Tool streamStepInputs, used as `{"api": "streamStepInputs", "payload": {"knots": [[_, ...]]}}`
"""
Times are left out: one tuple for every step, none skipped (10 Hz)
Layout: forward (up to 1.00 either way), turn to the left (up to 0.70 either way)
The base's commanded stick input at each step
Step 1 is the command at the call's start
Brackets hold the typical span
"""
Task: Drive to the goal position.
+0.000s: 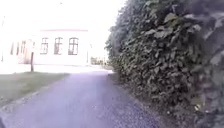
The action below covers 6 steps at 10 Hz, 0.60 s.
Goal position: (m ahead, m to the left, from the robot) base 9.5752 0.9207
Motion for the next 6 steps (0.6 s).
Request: {"api": "streamStepInputs", "payload": {"knots": [[0.70, 0.00], [0.70, 0.00], [0.70, 0.00], [0.70, 0.00], [0.70, 0.00], [0.70, 0.00]]}}
